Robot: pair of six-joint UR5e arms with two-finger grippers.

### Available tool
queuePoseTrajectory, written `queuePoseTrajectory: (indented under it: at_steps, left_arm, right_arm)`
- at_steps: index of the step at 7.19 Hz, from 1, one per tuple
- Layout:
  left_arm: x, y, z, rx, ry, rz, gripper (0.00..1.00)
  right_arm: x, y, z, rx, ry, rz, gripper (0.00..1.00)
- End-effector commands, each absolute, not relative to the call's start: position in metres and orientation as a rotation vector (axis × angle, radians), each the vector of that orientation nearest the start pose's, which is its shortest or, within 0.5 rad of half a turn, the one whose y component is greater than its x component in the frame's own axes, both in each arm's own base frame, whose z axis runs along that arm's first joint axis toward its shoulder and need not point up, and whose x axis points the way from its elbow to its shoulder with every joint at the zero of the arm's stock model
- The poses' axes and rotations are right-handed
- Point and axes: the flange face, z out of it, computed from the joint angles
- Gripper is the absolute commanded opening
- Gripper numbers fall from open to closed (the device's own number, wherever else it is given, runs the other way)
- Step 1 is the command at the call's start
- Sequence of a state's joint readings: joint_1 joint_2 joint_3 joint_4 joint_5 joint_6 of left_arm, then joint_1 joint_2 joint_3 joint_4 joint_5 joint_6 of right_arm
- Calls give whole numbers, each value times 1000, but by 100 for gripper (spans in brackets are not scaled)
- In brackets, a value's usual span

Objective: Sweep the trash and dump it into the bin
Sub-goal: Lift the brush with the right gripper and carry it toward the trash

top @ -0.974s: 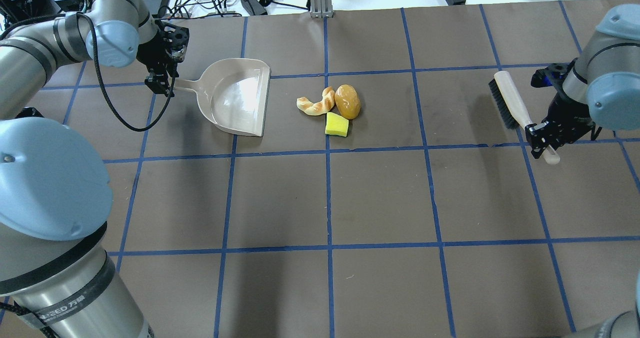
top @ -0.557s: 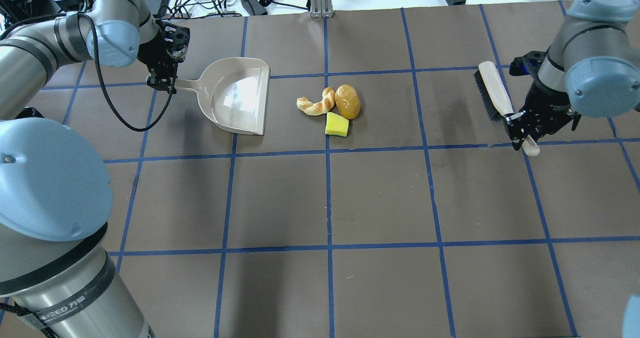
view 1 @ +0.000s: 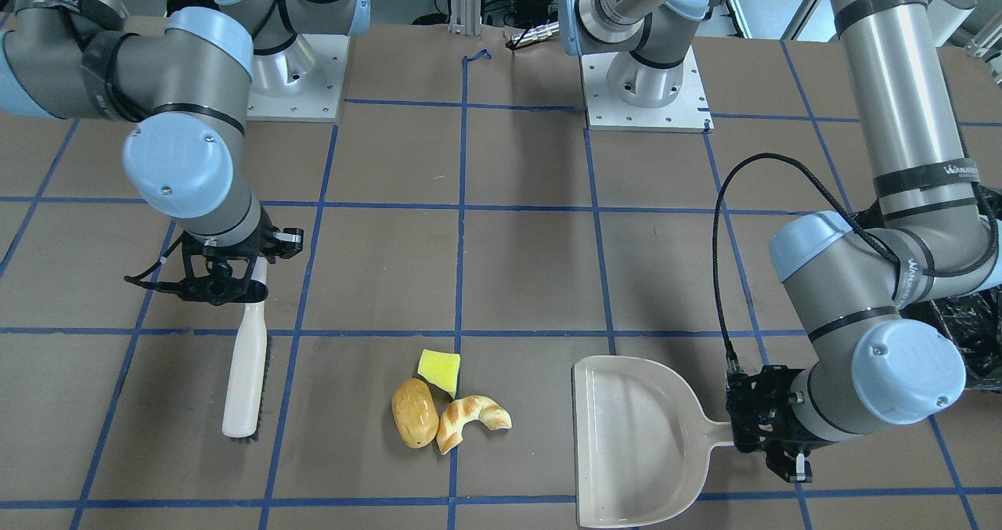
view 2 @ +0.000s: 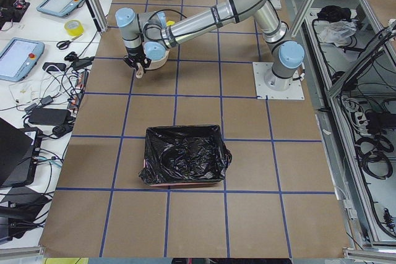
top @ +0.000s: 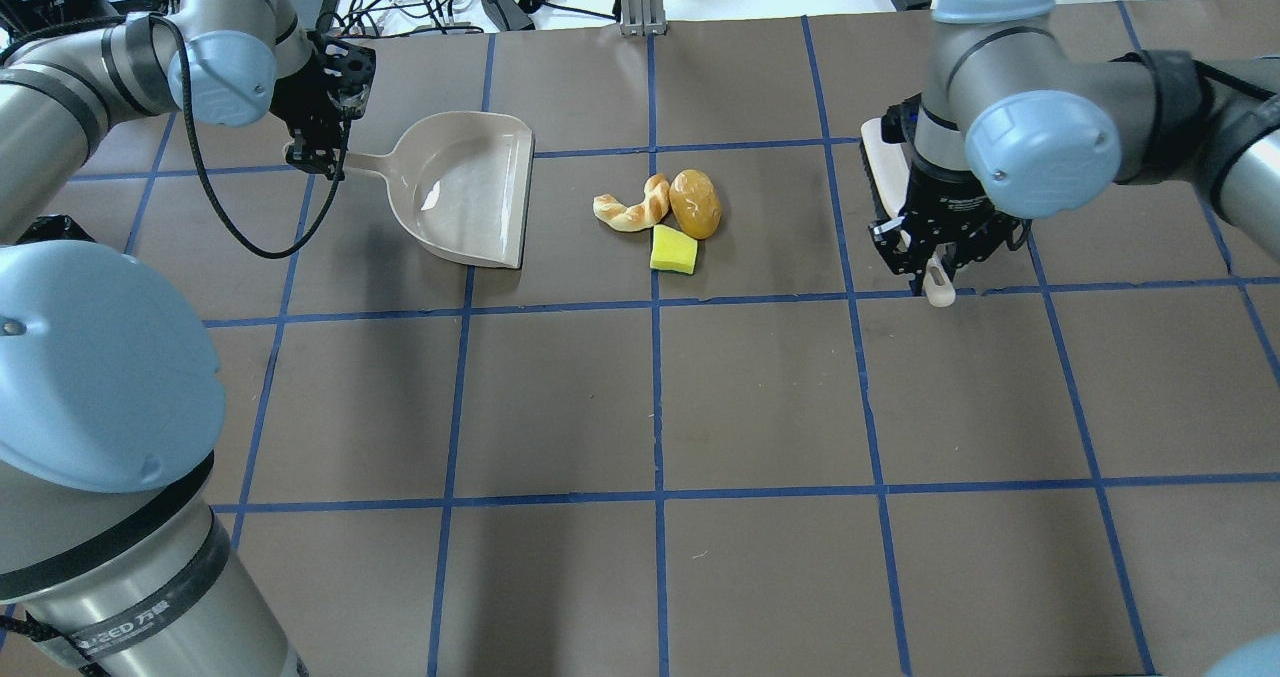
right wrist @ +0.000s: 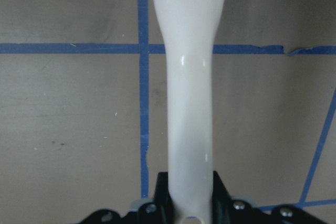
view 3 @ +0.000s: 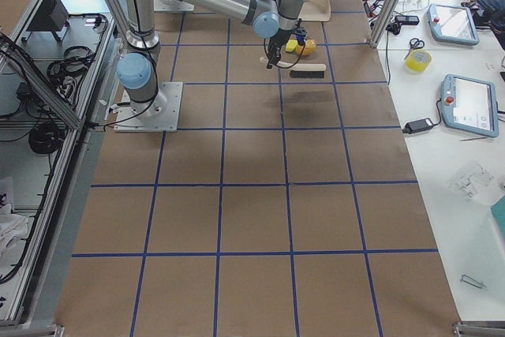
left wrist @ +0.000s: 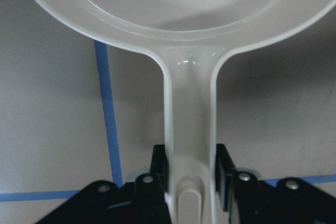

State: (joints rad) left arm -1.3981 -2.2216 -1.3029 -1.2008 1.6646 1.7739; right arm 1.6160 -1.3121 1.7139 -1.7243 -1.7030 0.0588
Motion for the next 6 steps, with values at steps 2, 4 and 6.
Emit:
queuePoseTrajectory:
  at_steps: [2,4,6]
  left_arm:
    - [-7,-730,251,-2291,-2203,-143,0]
    - [-8,-730,250,-2284,-2209,-144,0]
    - [-14,-730,251,-2295,-2200,-142,0]
  right_arm:
    - [233,-533,286,210,3287,384,0]
    - [280,-532,269,327,3236,416,0]
    - [330,-529,259,439,3191,425,0]
